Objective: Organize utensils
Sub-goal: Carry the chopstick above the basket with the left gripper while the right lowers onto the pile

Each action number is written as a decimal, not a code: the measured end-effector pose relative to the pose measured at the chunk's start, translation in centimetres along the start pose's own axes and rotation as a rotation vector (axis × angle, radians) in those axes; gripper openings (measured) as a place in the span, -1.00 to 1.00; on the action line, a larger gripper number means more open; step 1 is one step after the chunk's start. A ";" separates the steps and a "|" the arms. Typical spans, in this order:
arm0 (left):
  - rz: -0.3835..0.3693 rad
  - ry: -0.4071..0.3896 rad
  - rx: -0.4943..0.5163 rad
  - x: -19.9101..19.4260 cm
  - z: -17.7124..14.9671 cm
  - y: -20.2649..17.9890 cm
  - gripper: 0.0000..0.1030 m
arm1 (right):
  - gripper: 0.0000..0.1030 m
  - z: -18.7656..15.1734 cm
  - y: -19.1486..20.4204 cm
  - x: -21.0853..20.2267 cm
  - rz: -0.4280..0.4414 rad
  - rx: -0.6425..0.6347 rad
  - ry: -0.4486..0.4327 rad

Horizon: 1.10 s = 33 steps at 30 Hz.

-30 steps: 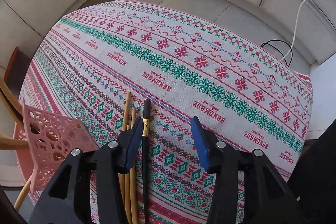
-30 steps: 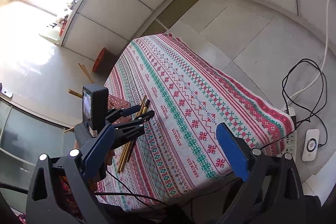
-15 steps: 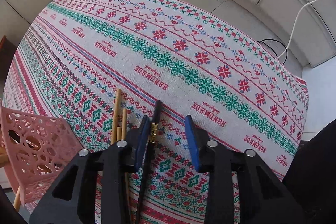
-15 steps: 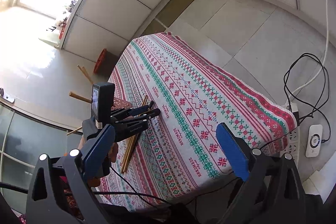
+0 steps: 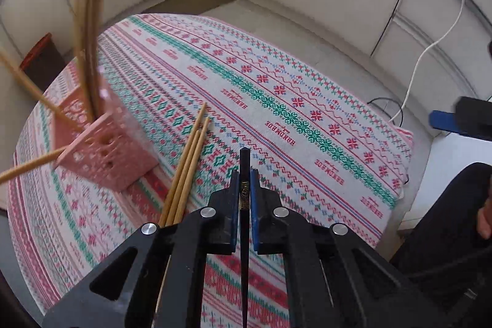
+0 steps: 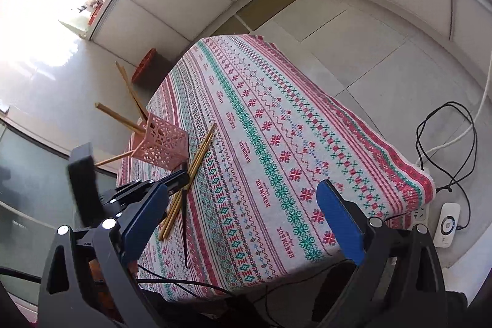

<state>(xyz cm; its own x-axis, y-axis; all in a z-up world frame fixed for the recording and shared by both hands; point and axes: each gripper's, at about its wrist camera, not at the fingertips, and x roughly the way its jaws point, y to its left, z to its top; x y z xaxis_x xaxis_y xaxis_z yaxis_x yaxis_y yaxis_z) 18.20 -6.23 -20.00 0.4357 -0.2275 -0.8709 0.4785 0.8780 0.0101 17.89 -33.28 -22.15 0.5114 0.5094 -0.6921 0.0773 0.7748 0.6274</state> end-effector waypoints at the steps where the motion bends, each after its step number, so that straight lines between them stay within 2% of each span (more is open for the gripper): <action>1: 0.007 -0.037 -0.021 -1.4 -0.7 -0.1 -0.89 | 0.83 0.1 0.8 0.5 -0.005 -0.012 0.010; 6: 0.039 -0.229 -0.169 -9.5 -4.7 3.2 -0.89 | 0.81 -0.5 4.9 4.9 -0.019 -0.018 0.073; 9: 0.068 -0.314 -0.253 -13.6 -7.2 5.1 -0.89 | 0.63 -2.5 9.3 7.7 -0.087 -0.234 0.069; 11: 0.090 -0.367 -0.303 -16.0 -8.7 6.6 -0.89 | 0.50 -4.1 11.1 9.6 -0.047 -0.329 0.159; 12: 0.107 -0.391 -0.321 -17.1 -9.4 7.3 -0.89 | 0.44 -4.6 11.4 10.6 -0.027 -0.327 0.214; 16: 0.162 -0.483 -0.374 -20.3 -10.7 9.1 -0.89 | 0.30 -5.1 11.7 13.7 -0.081 -0.188 0.317; 18: 0.189 -0.537 -0.394 -21.8 -11.2 9.8 -0.89 | 0.07 -5.1 12.0 15.2 -0.141 -0.117 0.346; 20: 0.204 -0.574 -0.400 -23.2 -11.4 10.2 -0.89 | -0.05 -4.6 12.0 16.6 -0.188 -0.037 0.345; 22: 0.209 -0.607 -0.402 -24.3 -11.8 10.2 -0.89 | -0.08 -4.1 11.1 17.3 -0.228 0.079 0.309; 24: 0.189 -0.627 -0.403 -24.8 -12.0 10.0 -0.89 | -0.08 -4.2 10.2 17.9 -0.220 0.169 0.278; 25: 0.183 -0.630 -0.402 -24.6 -12.1 10.2 -0.89 | -0.08 -4.4 10.3 18.1 -0.221 0.160 0.263; 27: 0.174 -0.635 -0.407 -24.4 -12.3 10.5 -0.89 | -0.08 -5.2 11.7 18.2 -0.244 0.057 0.212; 29: 0.151 -0.646 -0.429 -24.3 -12.6 11.2 -0.89 | -0.07 -6.0 13.1 18.6 -0.282 -0.028 0.199; 33: 0.130 -0.656 -0.444 -24.4 -13.2 11.8 -0.89 | -0.09 -6.2 14.6 19.5 -0.372 -0.070 0.180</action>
<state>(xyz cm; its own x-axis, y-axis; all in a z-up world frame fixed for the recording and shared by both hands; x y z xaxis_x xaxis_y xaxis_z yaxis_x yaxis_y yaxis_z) 3.18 15.26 -5.16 0.8925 -0.1921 -0.4081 0.1056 0.9686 -0.2249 23.68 -9.71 -28.64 0.3016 0.2421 -0.9222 0.1676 0.9387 0.3013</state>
